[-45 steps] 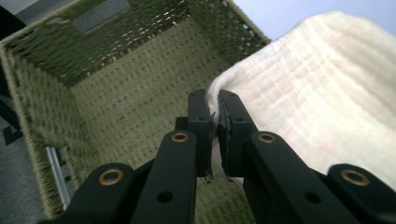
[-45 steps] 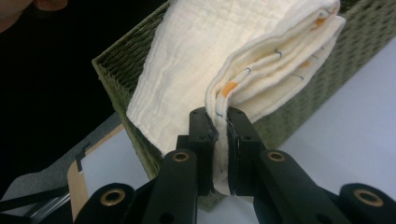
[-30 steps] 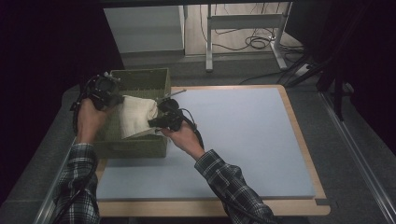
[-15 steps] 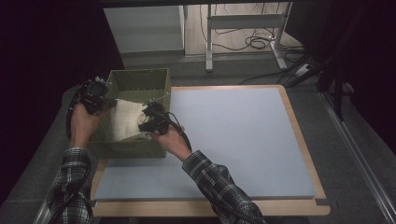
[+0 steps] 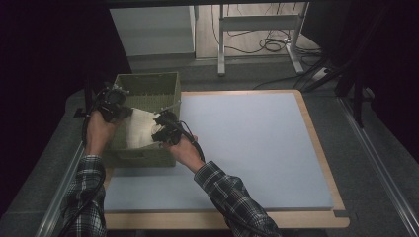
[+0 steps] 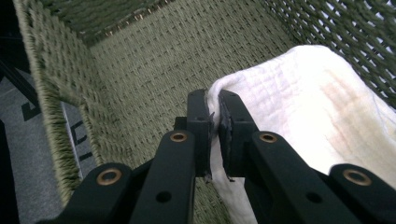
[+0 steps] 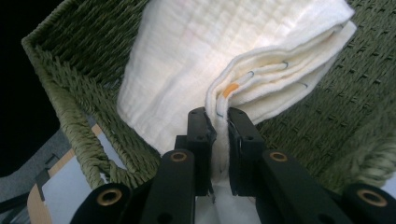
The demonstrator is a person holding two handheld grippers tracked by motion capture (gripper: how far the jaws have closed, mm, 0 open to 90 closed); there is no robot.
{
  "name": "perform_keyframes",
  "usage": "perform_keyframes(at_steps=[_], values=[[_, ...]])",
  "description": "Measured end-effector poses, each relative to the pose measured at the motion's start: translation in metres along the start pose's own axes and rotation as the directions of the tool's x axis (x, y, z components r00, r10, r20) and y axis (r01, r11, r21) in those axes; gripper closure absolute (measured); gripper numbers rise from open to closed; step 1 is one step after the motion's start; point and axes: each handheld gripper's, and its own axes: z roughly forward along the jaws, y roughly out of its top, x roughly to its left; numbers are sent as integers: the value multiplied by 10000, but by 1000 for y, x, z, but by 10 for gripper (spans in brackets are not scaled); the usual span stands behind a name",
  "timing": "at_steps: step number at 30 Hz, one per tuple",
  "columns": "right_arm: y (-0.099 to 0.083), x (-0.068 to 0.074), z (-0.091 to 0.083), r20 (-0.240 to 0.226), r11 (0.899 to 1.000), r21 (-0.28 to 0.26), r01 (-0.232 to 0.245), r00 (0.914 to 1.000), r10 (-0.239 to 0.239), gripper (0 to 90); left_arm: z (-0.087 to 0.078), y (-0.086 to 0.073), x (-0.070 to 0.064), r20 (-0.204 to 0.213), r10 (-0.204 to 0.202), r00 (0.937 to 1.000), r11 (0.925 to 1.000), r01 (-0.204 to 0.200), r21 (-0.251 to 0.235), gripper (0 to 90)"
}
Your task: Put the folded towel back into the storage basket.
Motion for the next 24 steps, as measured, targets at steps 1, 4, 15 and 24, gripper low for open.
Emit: perform_keyframes(at_steps=[1,4,15,24], values=[[0,0,0,31,10000,-3,-15,10000,15,793,2,0,0,26,-52,10000,10000,52,19,836],[0,0,1,13,10000,-9,11,10000,-11,761,7,-1,-1,12,-15,10000,9999,15,137,829],[5,-3,-9,-160,9994,-234,269,9995,-273,597,18,-2,-7,208,-299,9993,9995,299,-24,614],[6,-1,-23,-99,9939,-410,1022,9947,-1027,497,23,-5,-9,648,-608,9960,9981,599,156,499]])
